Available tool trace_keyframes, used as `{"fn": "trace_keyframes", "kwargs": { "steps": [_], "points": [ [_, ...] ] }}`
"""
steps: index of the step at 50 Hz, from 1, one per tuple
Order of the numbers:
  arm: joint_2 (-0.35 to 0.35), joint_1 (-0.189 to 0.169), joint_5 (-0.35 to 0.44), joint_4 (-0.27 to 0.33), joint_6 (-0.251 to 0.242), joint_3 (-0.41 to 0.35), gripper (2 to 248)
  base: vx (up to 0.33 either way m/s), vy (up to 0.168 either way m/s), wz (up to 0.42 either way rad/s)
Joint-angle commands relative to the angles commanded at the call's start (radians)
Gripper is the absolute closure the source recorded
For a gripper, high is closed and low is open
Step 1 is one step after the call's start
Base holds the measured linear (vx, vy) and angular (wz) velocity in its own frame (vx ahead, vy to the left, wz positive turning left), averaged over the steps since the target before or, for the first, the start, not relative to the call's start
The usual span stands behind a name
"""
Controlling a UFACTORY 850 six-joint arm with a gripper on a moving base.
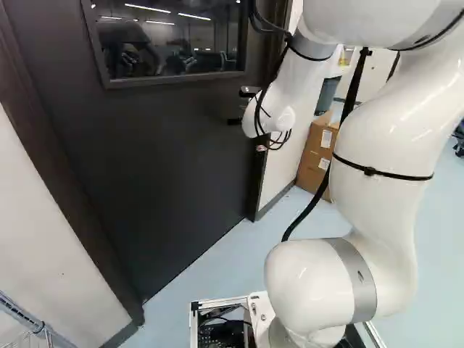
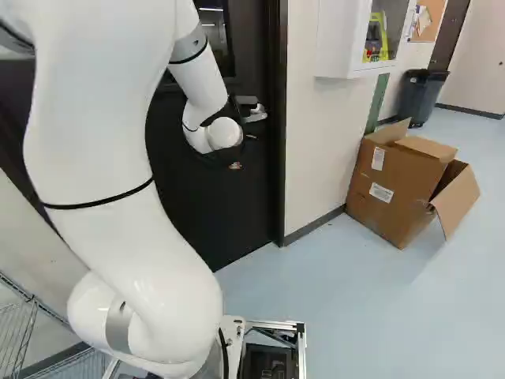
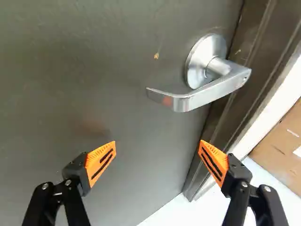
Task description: Open the door and move inside
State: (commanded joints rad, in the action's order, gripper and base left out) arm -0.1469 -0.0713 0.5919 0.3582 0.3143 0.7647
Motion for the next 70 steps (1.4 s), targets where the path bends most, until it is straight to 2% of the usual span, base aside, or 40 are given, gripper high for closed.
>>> {"fn": "trace_keyframes", "kwargs": {
  "steps": [12, 33, 60, 70],
  "points": [
    [0.061, -0.02, 0.0, 0.0, 0.0, -0.037, 3, 0.0, 0.0, 0.0],
    [0.117, -0.038, 0.012, 0.0, 0.0, -0.047, 3, 0.0, 0.0, 0.0],
    [0.149, -0.038, 0.02, 0.032, 0.0, -0.018, 3, 0.0, 0.0, 0.0],
    [0.139, -0.037, 0.02, 0.036, 0.0, 0.001, 3, 0.0, 0.0, 0.0]
  ]
}}
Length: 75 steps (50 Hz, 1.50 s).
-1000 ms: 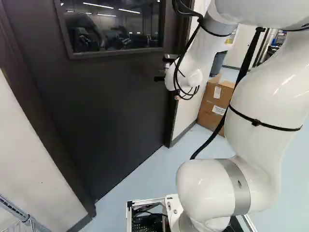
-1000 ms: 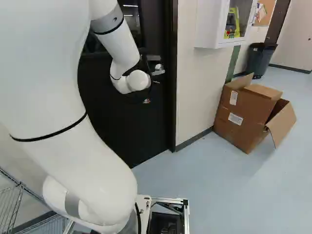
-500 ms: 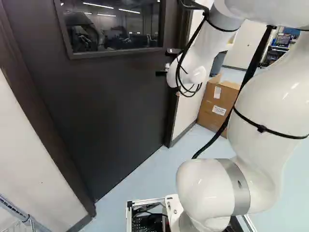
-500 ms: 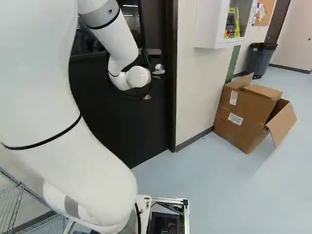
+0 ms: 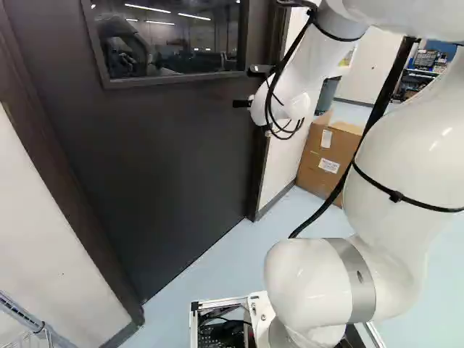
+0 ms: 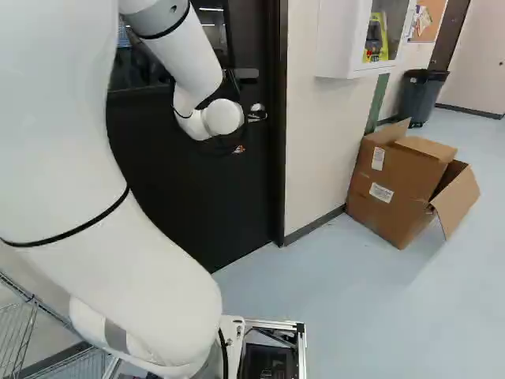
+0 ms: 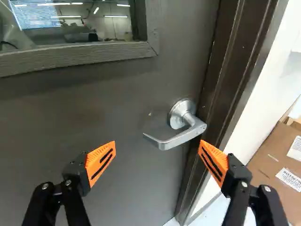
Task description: Open the door and move inside
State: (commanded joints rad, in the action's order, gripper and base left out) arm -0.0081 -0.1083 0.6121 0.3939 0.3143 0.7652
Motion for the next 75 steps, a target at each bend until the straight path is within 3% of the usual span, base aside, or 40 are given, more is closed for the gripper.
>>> {"fn": "trace_keyframes", "kwargs": {
  "steps": [37, 75],
  "points": [
    [-0.131, 0.026, 0.0, 0.0, 0.0, 0.137, 3, 0.0, 0.0, 0.0],
    [-0.239, 0.044, 0.0, 0.0, 0.0, 0.183, 3, -0.006, -0.002, -0.004]
  ]
}}
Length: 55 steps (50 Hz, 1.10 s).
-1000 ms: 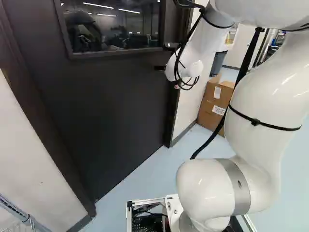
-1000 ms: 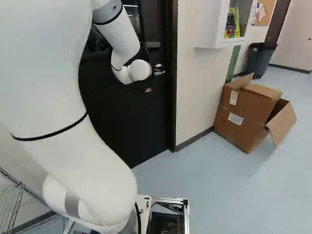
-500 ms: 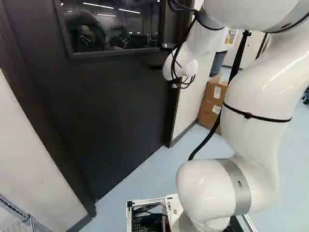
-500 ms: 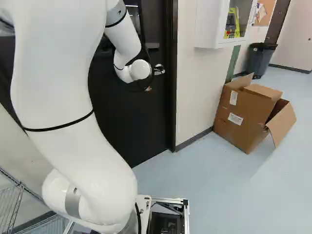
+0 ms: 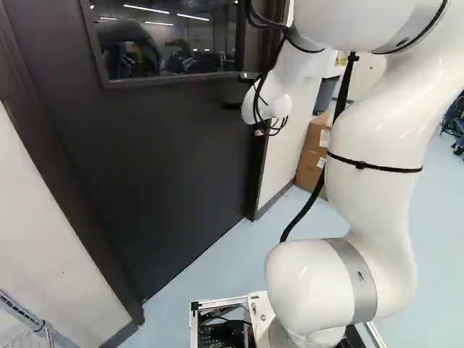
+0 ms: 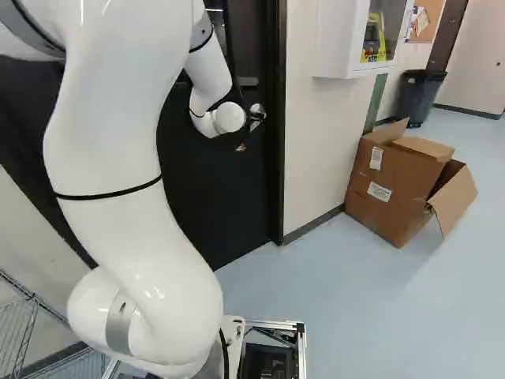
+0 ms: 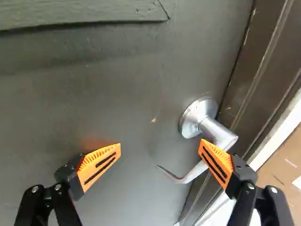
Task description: Open the door and move inside
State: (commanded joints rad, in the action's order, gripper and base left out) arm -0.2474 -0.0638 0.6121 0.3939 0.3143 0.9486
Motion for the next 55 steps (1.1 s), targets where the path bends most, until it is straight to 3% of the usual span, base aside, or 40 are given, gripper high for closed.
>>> {"fn": "trace_keyframes", "kwargs": {
  "steps": [55],
  "points": [
    [-0.102, 0.0, 0.0, 0.0, 0.0, -0.006, 3, 0.0, 0.0, 0.0]
  ]
}}
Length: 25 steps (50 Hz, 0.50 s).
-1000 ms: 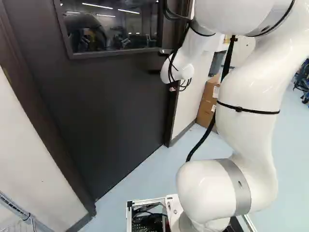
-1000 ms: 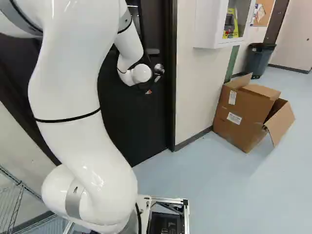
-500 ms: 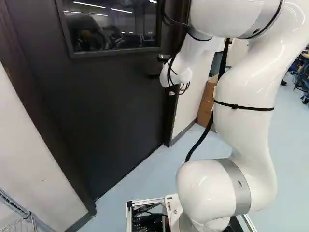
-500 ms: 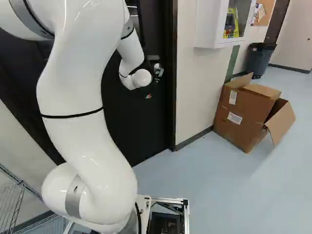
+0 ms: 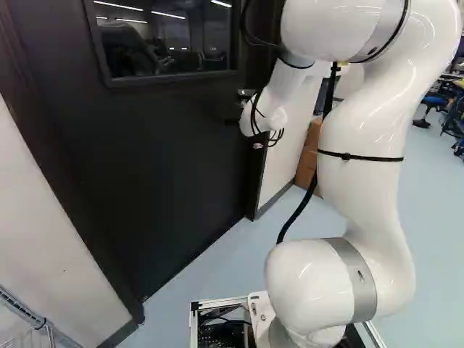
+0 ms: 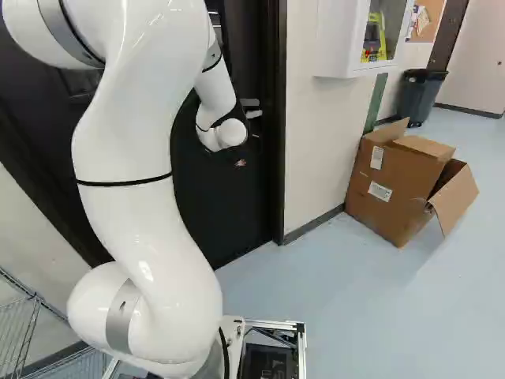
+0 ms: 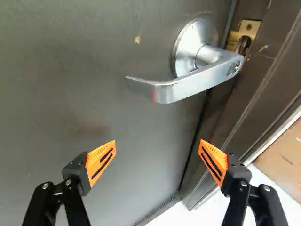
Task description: Open the door and move inside
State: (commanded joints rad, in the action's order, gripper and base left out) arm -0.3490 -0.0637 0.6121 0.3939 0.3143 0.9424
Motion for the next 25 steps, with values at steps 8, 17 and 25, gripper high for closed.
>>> {"fn": "trace_keyframes", "kwargs": {
  "steps": [8, 17, 25],
  "points": [
    [-0.006, 0.001, 0.0, 0.0, 0.0, 0.004, 3, 0.0, 0.0, 0.0],
    [-0.031, 0.011, 0.0, -0.017, 0.0, 0.034, 3, 0.0, 0.0, 0.0],
    [-0.055, 0.025, 0.0, -0.041, 0.0, 0.064, 3, 0.0, 0.0, 0.0]
  ]
}}
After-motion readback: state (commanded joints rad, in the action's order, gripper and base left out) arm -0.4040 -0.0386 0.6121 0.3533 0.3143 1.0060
